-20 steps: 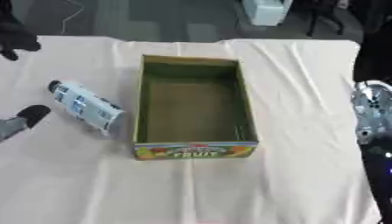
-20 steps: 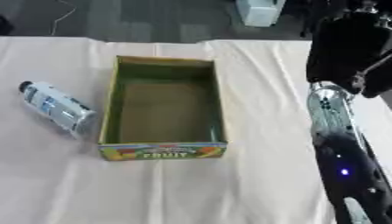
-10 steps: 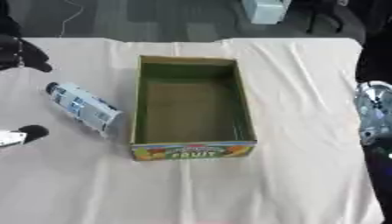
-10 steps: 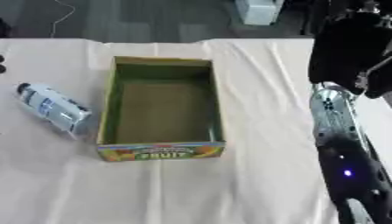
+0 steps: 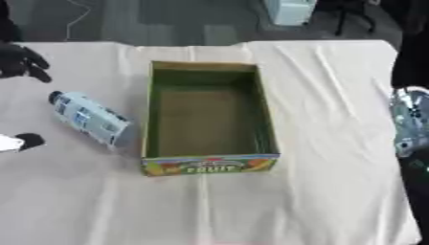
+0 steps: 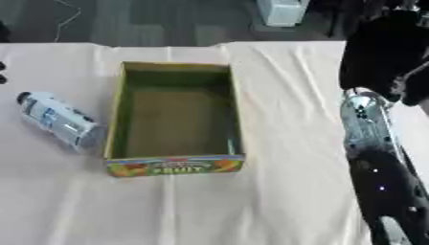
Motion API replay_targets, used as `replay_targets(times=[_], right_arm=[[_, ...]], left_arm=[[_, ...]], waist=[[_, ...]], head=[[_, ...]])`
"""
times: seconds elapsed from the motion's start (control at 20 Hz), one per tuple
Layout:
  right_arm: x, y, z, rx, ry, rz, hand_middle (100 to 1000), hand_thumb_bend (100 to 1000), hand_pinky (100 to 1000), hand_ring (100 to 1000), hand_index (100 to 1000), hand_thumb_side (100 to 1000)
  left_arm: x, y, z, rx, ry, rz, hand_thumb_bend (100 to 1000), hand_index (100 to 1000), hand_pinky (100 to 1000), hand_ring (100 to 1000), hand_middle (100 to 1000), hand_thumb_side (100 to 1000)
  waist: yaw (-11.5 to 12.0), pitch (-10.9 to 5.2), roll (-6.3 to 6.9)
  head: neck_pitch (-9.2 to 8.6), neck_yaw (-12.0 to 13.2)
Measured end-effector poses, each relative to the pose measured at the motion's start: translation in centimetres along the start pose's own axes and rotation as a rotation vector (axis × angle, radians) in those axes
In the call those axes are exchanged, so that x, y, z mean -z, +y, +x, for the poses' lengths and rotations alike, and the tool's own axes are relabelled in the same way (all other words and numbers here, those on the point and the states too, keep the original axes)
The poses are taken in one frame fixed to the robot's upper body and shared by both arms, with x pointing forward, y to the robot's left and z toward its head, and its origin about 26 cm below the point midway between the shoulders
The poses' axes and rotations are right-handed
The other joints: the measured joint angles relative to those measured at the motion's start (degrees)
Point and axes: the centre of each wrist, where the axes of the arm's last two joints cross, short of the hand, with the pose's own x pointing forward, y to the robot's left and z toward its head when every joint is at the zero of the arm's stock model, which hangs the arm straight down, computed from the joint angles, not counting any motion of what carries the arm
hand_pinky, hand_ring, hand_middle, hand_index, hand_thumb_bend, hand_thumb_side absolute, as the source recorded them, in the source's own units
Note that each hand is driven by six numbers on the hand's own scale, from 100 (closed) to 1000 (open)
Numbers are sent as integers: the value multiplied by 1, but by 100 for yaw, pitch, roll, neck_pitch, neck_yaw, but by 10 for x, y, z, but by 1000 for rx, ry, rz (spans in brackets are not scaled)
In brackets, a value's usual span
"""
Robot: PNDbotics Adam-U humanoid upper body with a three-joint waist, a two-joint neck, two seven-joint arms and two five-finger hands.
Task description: Pick up objects on the table and place them in the box.
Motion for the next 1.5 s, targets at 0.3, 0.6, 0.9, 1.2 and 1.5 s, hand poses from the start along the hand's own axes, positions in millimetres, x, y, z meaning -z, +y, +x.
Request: replay_targets(times=[0.3, 0.6, 0.9, 1.2, 1.5], right_arm=[[4, 0, -1, 10, -7, 2, 485, 100, 292, 433, 672, 909], [9, 2, -4, 27, -12, 3, 484, 100, 294, 432, 671, 907], [18, 3, -6, 49, -24, 4, 483, 100, 296, 430, 670, 908], [24, 4, -8, 70, -30, 3, 482, 100, 297, 429, 669, 910], [27, 6, -11, 89, -37, -7, 482, 100, 298, 428, 668, 911]], left_arm=[[8, 2, -9, 15, 5, 9, 471, 839, 806, 847, 830, 635], [20, -4, -12, 31, -16, -21, 484, 843, 831, 890, 852, 629], [27, -14, -15, 43, -37, -52, 494, 854, 835, 899, 861, 623], [32, -24, -16, 59, -57, -74, 515, 862, 839, 911, 864, 607], [36, -30, -18, 88, -80, -103, 539, 868, 846, 921, 865, 596]], waist=[[-69, 11, 37], [-162, 31, 88], [-273, 50, 160], [-355, 76, 213], [-425, 82, 248]], head=[[0, 48], [0, 120], [0, 297], [0, 436], [0, 507]])
